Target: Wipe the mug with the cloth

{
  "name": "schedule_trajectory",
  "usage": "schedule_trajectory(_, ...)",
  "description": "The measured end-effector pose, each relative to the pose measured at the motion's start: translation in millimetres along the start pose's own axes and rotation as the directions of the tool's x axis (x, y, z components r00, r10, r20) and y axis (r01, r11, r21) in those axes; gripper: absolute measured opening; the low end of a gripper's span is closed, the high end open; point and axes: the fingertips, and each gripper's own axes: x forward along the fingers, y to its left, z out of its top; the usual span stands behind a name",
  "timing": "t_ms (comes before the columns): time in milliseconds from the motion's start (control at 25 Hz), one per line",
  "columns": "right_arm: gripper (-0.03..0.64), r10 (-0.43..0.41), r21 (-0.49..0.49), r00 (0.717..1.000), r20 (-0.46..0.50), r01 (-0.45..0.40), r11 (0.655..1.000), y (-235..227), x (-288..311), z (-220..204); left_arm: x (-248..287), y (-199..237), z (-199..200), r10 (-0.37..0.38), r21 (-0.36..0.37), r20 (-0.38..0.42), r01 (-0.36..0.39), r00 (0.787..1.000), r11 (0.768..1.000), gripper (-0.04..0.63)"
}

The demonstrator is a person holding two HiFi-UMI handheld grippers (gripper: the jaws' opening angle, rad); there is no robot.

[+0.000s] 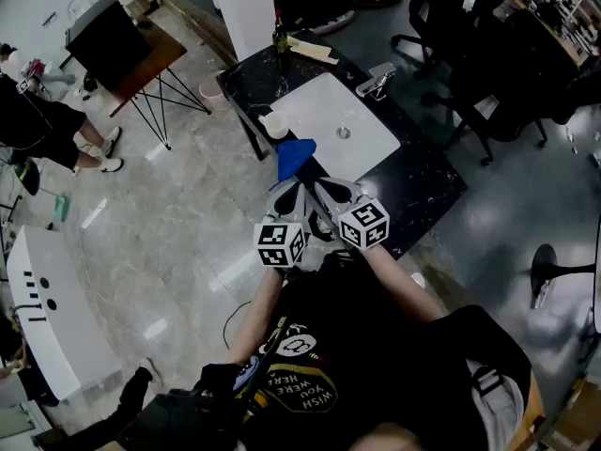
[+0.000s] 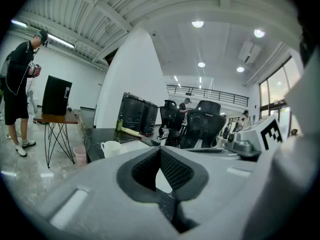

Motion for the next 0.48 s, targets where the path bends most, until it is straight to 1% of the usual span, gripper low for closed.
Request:
schedule_trajectory(120,0.002,-0.006,0.0,1.0,-0.009,0.006,1.0,-2.9,1.2,-0.6,3.4,2.9,-0.3,0.001,-0.032,-0.005,-0.001,1.0,0.999,0.005)
schedule_trajectory(480,0.002,-0.013,0.005,0.999,-0.029,0.014,1.0,-7.8,0.5,-7.7,7.5,3.2,-5.9,-0.001,-0.026,-0.019,0.0,1.0,1.0,0.005)
